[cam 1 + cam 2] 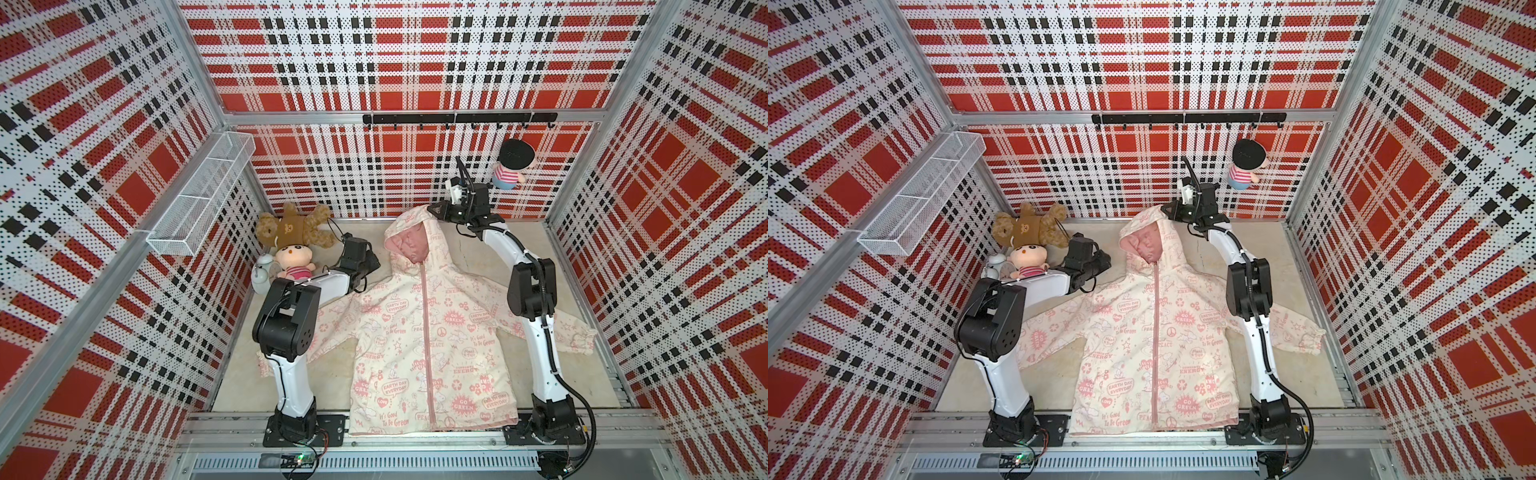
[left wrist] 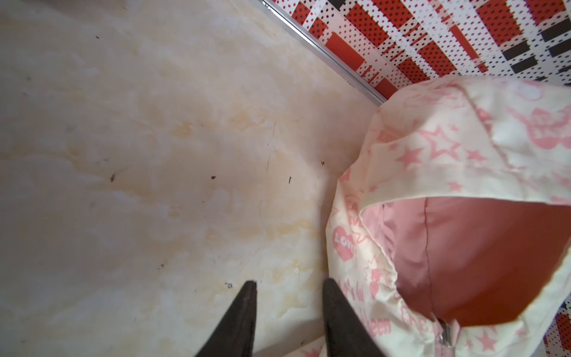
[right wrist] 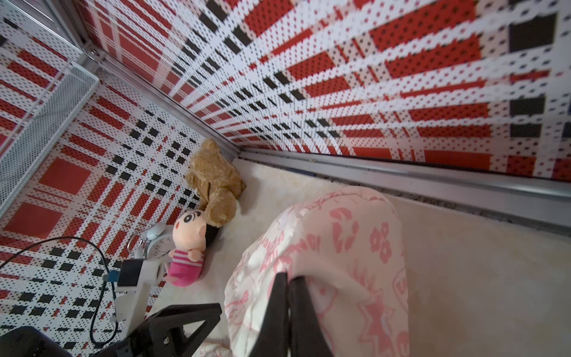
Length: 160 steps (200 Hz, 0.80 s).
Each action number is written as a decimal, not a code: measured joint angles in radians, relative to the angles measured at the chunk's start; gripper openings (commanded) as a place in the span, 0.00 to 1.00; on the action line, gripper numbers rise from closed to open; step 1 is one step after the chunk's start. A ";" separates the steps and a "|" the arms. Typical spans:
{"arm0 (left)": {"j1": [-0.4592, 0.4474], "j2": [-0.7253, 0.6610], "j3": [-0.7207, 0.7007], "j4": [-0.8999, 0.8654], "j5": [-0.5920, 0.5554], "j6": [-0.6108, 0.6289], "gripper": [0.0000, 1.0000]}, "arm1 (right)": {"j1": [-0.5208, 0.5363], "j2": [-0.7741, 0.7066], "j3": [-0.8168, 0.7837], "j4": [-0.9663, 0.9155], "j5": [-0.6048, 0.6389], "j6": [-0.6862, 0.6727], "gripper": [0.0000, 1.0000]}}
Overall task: Unzip the jacket
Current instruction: Flatten out the jacket at the center of the board.
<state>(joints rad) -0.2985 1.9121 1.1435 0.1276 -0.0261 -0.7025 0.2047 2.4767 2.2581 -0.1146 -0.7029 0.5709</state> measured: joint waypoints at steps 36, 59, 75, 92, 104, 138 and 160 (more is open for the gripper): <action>-0.006 0.000 0.007 0.000 0.000 0.000 0.39 | -0.057 0.007 -0.029 0.053 -0.033 0.033 0.06; -0.008 0.000 0.024 -0.001 0.000 0.000 0.39 | -0.076 0.010 -0.073 0.046 -0.003 -0.011 0.43; -0.012 0.000 0.046 -0.002 0.000 0.000 0.39 | -0.080 0.013 -0.108 0.011 0.030 -0.056 0.52; -0.018 0.005 0.080 -0.005 0.000 0.000 0.39 | -0.076 0.013 -0.148 -0.034 0.079 -0.105 0.56; -0.022 0.015 0.112 -0.006 0.000 0.000 0.39 | -0.076 0.012 -0.181 -0.063 0.125 -0.138 0.58; -0.028 0.055 0.204 -0.009 0.002 0.000 0.38 | -0.073 -0.012 -0.248 -0.163 0.237 -0.220 0.59; -0.030 0.108 0.275 -0.013 0.005 0.001 0.35 | -0.071 -0.051 -0.255 -0.195 0.252 -0.249 0.57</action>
<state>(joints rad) -0.3286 2.0205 1.4185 0.1146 -0.0208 -0.7013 0.1341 2.4260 2.0029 -0.3096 -0.4511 0.3218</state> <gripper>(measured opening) 0.369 0.583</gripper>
